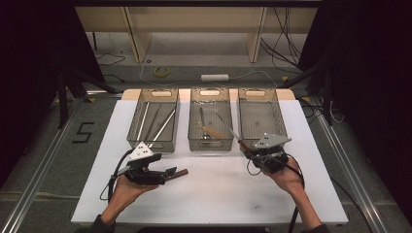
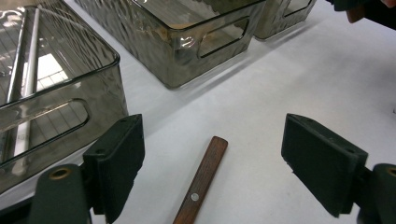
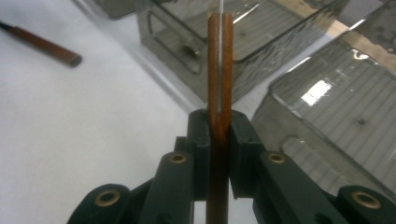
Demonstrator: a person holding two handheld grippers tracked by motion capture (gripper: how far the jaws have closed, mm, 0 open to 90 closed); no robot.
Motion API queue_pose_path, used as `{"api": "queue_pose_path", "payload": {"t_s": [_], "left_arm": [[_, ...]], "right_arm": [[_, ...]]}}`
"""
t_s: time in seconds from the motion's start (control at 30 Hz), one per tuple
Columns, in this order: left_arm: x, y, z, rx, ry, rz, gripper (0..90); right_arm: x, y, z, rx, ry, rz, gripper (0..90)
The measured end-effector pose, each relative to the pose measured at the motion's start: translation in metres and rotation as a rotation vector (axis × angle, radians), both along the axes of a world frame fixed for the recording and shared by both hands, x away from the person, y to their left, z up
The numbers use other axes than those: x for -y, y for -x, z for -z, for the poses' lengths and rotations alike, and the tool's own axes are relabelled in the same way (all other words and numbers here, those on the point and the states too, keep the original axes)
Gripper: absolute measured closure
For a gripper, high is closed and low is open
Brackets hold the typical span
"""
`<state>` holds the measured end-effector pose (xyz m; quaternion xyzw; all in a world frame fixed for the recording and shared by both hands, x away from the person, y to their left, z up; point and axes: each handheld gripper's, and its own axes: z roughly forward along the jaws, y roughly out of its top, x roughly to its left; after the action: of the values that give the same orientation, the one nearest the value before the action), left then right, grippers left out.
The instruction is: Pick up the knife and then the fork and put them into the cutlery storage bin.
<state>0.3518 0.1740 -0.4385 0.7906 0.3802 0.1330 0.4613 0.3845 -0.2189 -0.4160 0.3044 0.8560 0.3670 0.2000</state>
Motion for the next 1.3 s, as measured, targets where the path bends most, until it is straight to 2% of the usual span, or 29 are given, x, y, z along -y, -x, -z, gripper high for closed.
{"api": "queue_pose_path", "payload": {"t_s": [0.2, 0.4, 0.57, 0.67, 0.8, 0.93, 1.13, 1.3], "left_arm": [[-0.001, 0.001, 0.001, 0.006, 0.005, 0.003, 20.5], [-0.002, 0.002, 0.000, 0.014, 0.008, -0.007, 20.2], [-0.002, 0.003, 0.000, 0.018, -0.004, -0.003, 20.2], [-0.003, 0.003, 0.001, 0.012, 0.006, 0.000, 19.7], [-0.003, 0.004, 0.000, 0.015, 0.000, 0.000, 19.7], [-0.003, 0.004, 0.000, 0.020, -0.011, 0.000, 19.6], [-0.004, 0.004, 0.001, 0.021, -0.007, -0.005, 19.6], [-0.004, 0.004, 0.001, 0.016, -0.024, 0.006, 19.6]], "right_arm": [[0.008, -0.018, -0.008, -0.013, -0.059, 0.067, 81.3], [0.011, -0.034, -0.019, -0.024, -0.081, 0.110, 81.3], [0.014, -0.048, -0.030, -0.037, -0.104, 0.149, 81.3], [0.017, -0.057, -0.034, -0.052, -0.127, 0.172, 81.3], [0.018, -0.069, -0.038, -0.068, -0.127, 0.213, 81.3], [0.017, -0.082, -0.039, -0.094, -0.131, 0.270, 81.3], [0.018, -0.097, -0.033, -0.134, -0.132, 0.362, 81.3], [0.021, -0.104, -0.025, -0.163, -0.149, 0.407, 81.2]]}}
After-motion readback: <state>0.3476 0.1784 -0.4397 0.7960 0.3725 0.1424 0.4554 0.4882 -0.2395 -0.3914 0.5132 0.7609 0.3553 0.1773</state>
